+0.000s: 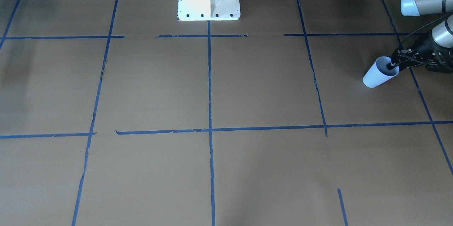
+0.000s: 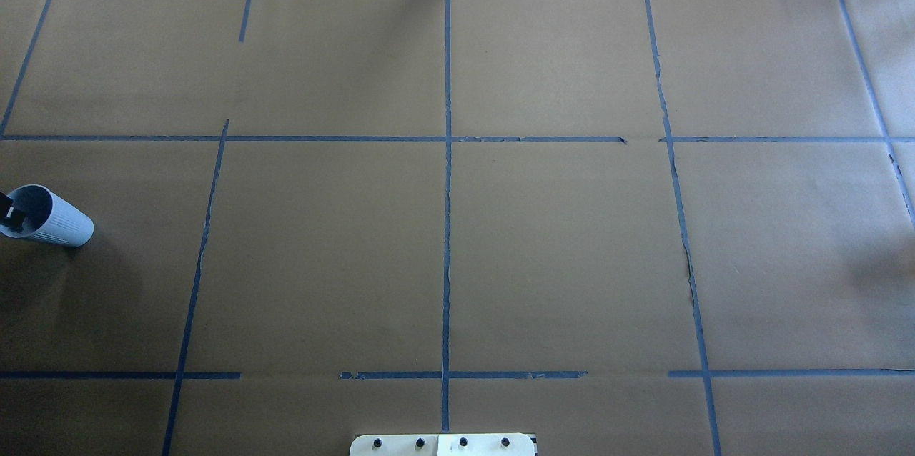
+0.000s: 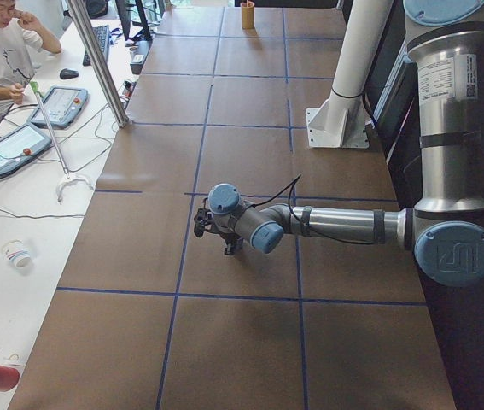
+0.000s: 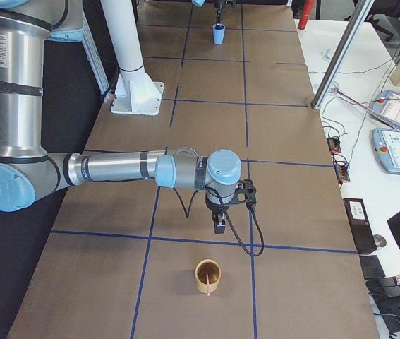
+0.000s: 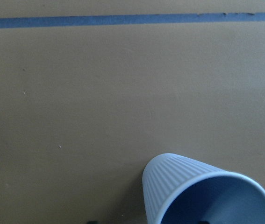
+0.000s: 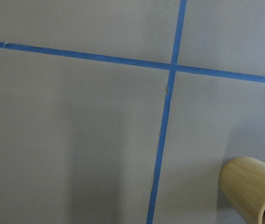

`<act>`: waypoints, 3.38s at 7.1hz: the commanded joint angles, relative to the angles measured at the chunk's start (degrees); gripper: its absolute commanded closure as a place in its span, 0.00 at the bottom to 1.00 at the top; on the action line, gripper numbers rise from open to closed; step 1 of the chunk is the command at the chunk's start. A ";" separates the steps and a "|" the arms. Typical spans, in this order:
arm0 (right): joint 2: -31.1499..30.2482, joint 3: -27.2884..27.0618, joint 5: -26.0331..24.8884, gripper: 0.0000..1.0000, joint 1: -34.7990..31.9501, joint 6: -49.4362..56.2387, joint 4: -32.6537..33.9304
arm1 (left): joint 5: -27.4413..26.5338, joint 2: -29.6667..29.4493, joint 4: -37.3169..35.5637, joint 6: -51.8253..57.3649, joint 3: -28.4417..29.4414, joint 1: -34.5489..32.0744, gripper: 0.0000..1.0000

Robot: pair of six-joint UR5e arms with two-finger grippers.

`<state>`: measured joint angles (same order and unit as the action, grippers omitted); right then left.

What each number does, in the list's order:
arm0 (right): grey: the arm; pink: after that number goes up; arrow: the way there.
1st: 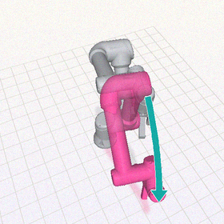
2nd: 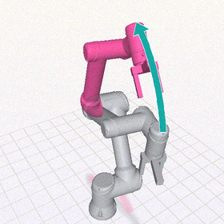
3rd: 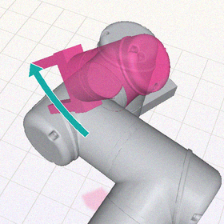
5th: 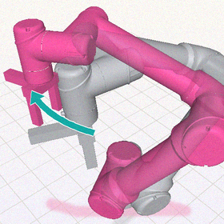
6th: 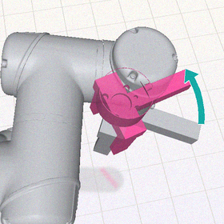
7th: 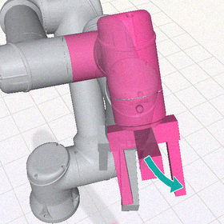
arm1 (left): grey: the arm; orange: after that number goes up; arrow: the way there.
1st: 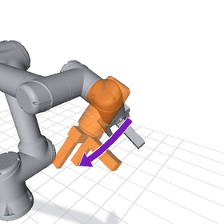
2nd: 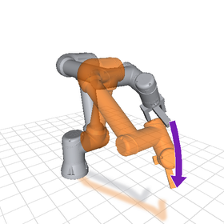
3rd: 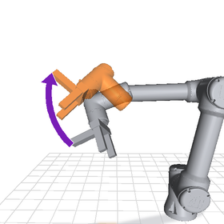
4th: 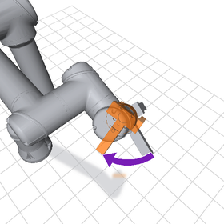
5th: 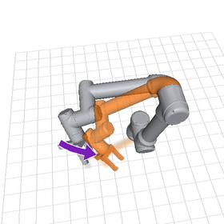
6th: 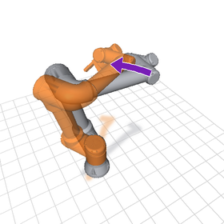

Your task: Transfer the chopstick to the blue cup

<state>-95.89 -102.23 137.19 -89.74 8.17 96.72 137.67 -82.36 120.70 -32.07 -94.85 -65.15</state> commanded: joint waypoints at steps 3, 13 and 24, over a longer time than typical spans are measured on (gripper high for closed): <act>0.00 -0.25 0.01 0.00 0.00 0.00 -0.04 | 2.59 -1.73 -0.28 -7.59 -7.93 0.02 1.00; -3.16 -0.25 6.68 0.00 0.00 0.44 -6.28 | -27.09 -46.20 -18.39 -50.11 -1.87 36.48 1.00; -5.61 0.72 -1.47 0.02 -5.69 4.45 -10.32 | -33.16 -42.19 -18.22 -50.20 -14.75 33.60 0.00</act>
<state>-100.11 -101.93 138.61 -92.59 9.82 86.87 104.44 -125.86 102.42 -82.35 -108.89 -30.40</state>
